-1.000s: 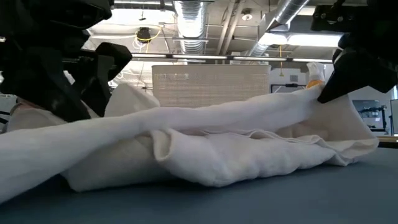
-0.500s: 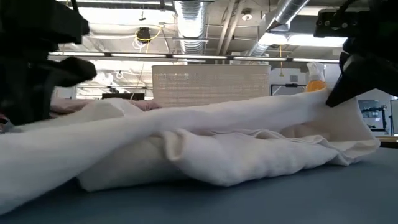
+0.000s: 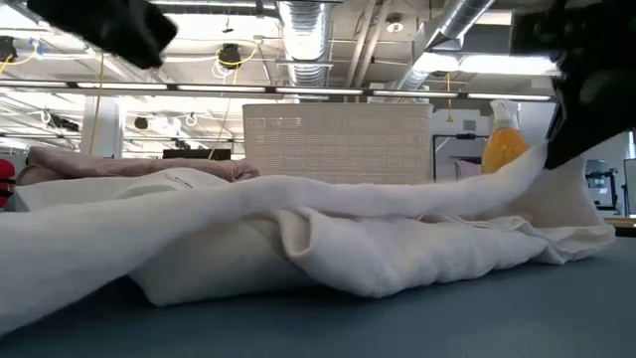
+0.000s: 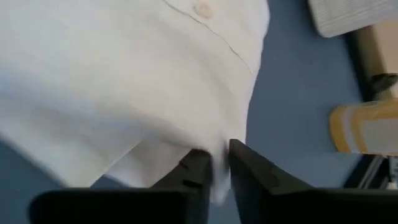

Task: Fold Laundry from Bin
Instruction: Fold the white shirt

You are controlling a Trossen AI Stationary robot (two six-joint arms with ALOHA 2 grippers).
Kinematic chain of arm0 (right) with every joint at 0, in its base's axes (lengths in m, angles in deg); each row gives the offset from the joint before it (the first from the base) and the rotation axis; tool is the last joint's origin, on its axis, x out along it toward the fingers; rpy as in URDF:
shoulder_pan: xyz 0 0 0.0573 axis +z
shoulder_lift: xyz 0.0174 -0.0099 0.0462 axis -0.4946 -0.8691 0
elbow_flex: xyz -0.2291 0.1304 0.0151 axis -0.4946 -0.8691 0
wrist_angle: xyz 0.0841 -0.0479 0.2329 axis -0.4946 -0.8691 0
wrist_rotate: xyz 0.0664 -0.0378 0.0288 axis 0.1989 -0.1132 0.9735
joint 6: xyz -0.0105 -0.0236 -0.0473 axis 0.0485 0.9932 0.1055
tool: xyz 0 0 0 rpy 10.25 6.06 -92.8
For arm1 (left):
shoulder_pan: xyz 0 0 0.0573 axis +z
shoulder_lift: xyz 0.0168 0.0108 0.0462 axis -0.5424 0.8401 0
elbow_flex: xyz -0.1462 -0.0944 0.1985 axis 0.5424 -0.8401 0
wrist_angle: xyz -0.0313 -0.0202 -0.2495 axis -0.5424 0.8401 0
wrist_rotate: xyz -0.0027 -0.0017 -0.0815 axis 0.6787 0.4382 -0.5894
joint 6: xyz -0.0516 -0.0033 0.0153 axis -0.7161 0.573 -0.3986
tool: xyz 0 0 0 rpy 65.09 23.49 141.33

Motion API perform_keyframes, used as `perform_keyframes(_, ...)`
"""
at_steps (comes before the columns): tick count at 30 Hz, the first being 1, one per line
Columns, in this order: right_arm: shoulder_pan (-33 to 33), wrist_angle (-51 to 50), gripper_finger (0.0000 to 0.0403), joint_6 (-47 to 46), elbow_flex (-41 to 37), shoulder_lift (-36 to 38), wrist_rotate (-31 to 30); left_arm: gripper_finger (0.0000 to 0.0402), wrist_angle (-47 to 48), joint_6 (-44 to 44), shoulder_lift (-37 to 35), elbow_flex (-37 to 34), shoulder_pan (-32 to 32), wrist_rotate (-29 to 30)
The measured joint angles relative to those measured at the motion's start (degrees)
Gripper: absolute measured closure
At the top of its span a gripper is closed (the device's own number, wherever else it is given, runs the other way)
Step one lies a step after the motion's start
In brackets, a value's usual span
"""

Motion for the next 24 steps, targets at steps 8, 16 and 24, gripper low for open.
perform_keyframes(8, 1.2, 0.6, 0.0234, 7.2, 0.6, 10.1, 11.8, 0.0398, -36.3, 8.3, 16.6, -2.5, 2.3, -11.4)
perform_keyframes(16, 11.1, 3.4, 0.0205, -12.4, -6.4, 20.4, -1.1, 0.0398, -49.0, 6.0, 35.8, 2.7, 6.4, -18.5)
perform_keyframes(24, 16.7, 6.6, 0.0220, -35.9, -15.2, 17.8, -13.1, 0.0398, -48.6, 2.0, 42.1, 6.2, 9.3, -29.3)
